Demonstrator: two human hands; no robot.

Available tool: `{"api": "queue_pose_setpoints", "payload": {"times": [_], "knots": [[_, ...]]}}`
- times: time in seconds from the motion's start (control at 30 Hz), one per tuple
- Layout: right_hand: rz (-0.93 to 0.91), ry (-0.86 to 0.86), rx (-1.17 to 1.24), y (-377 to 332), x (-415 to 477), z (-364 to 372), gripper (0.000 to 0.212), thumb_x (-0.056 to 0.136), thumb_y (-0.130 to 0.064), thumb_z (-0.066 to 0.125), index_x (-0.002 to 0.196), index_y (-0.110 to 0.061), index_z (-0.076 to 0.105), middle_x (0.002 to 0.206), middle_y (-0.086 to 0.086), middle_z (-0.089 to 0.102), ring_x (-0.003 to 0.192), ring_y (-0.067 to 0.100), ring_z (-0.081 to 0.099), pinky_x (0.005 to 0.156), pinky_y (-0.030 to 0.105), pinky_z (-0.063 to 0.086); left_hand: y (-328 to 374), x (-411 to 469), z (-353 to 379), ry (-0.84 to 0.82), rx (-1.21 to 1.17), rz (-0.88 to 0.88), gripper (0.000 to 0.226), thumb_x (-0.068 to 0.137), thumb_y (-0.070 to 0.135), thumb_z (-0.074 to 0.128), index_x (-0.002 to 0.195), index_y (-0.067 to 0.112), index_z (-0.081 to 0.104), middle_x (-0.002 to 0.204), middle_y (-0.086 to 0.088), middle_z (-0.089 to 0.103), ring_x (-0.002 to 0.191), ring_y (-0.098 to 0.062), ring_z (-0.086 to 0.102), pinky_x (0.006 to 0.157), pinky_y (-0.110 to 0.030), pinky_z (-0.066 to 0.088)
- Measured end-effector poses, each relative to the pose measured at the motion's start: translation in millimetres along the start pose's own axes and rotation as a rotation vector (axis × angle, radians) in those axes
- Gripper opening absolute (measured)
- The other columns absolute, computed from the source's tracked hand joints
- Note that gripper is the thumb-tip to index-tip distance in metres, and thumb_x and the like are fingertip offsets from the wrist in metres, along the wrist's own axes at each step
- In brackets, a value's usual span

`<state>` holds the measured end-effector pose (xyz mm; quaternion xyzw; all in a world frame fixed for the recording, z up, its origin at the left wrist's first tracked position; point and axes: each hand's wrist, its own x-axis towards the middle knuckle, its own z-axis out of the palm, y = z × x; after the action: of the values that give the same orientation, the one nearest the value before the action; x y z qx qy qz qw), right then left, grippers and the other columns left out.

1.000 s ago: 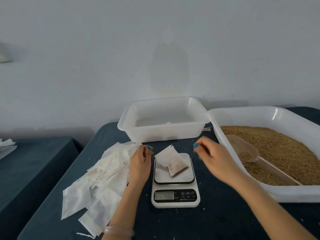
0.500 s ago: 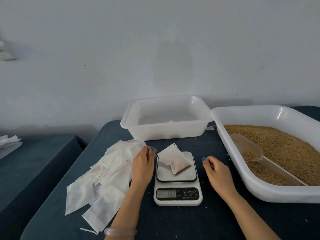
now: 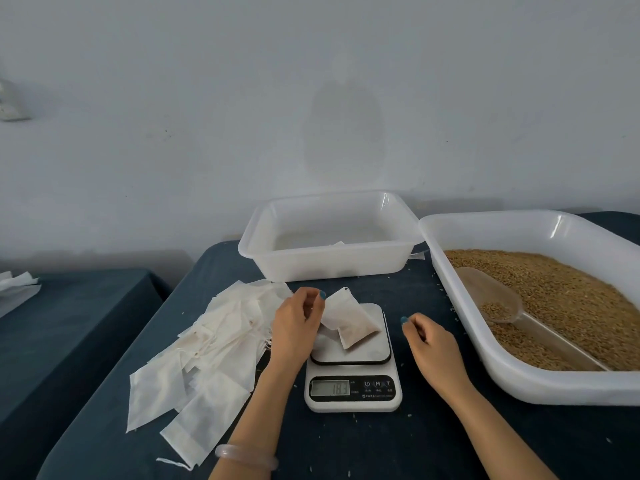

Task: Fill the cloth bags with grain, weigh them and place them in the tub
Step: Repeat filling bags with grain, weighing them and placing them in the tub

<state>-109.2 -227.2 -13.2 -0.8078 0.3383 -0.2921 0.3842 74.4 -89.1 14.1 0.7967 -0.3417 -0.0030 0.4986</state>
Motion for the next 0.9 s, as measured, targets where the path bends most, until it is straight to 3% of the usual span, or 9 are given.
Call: {"api": "queue_pose_setpoints", "payload": {"times": [0.1,0.2,0.3,0.4,0.6,0.8,0.9], "knots": [[0.003,-0.004,-0.014,-0.5,0.2,0.3,0.030,0.099,-0.033,0.051,0.072,-0.020,0.053,0.056,-0.001,0.050,0.046,0.005,0.044,0.048,0.021,0.033,1.7,-1.9,4.2,0.027,-0.177,-0.095,0.014,0.096,0.016,0.058,0.096,0.029,0.064,0.090,0.012,0.068,0.082,-0.002,0.063,0.067,-0.014,0.051],[0.006,0.000,-0.045,-0.4,0.9,0.8,0.029,0.099,-0.032,0.051,0.073,-0.020,0.053,0.057,-0.001,0.050,0.047,0.006,0.044,0.048,0.021,0.034,5.5,-4.5,12.0,0.028,-0.367,-0.214,0.012,0.096,0.013,0.058,0.101,0.022,0.064,0.097,0.001,0.068,0.091,-0.017,0.064,0.077,-0.034,0.058],[0.012,-0.008,-0.101,-1.0,1.7,1.4,0.029,0.100,-0.033,0.049,0.074,-0.021,0.052,0.060,-0.001,0.055,0.050,0.009,0.049,0.049,0.022,0.035,10.8,-6.8,18.8,0.070,-0.444,-0.268,0.010,0.097,0.013,0.058,0.102,0.019,0.063,0.098,-0.004,0.066,0.090,-0.021,0.063,0.076,-0.038,0.058],[0.006,-0.043,-0.197,-2.0,1.8,2.9,0.029,0.101,-0.037,0.045,0.075,-0.026,0.052,0.065,-0.004,0.062,0.053,0.008,0.056,0.050,0.021,0.035,13.4,-10.4,22.0,0.107,-0.474,-0.312,0.008,0.097,0.016,0.058,0.103,0.019,0.062,0.100,-0.002,0.066,0.094,-0.021,0.063,0.084,-0.042,0.055],[-0.001,-0.042,-0.254,-1.5,2.5,4.3,0.030,0.101,-0.040,0.044,0.074,-0.030,0.052,0.058,-0.007,0.059,0.055,-0.002,0.056,0.046,0.019,0.029,15.2,-17.6,20.8,0.135,-0.507,-0.345,0.007,0.096,0.017,0.059,0.099,0.023,0.061,0.099,0.001,0.065,0.090,-0.014,0.060,0.085,-0.034,0.051],[0.004,-0.025,-0.250,0.1,3.2,4.5,0.030,0.101,-0.039,0.044,0.074,-0.027,0.049,0.060,-0.002,0.059,0.050,0.009,0.054,0.046,0.021,0.032,16.6,-24.3,24.3,0.121,-0.535,-0.345,0.007,0.097,0.017,0.059,0.101,0.023,0.062,0.101,0.004,0.066,0.092,-0.012,0.062,0.084,-0.029,0.051],[0.009,-0.020,-0.245,0.0,3.0,4.4,0.029,0.101,-0.039,0.044,0.075,-0.028,0.050,0.061,-0.002,0.059,0.050,0.010,0.054,0.046,0.021,0.032,15.0,-25.7,23.1,0.081,-0.427,-0.280,0.008,0.096,0.022,0.060,0.099,0.029,0.061,0.099,0.011,0.067,0.089,-0.006,0.061,0.077,-0.023,0.049]]}}
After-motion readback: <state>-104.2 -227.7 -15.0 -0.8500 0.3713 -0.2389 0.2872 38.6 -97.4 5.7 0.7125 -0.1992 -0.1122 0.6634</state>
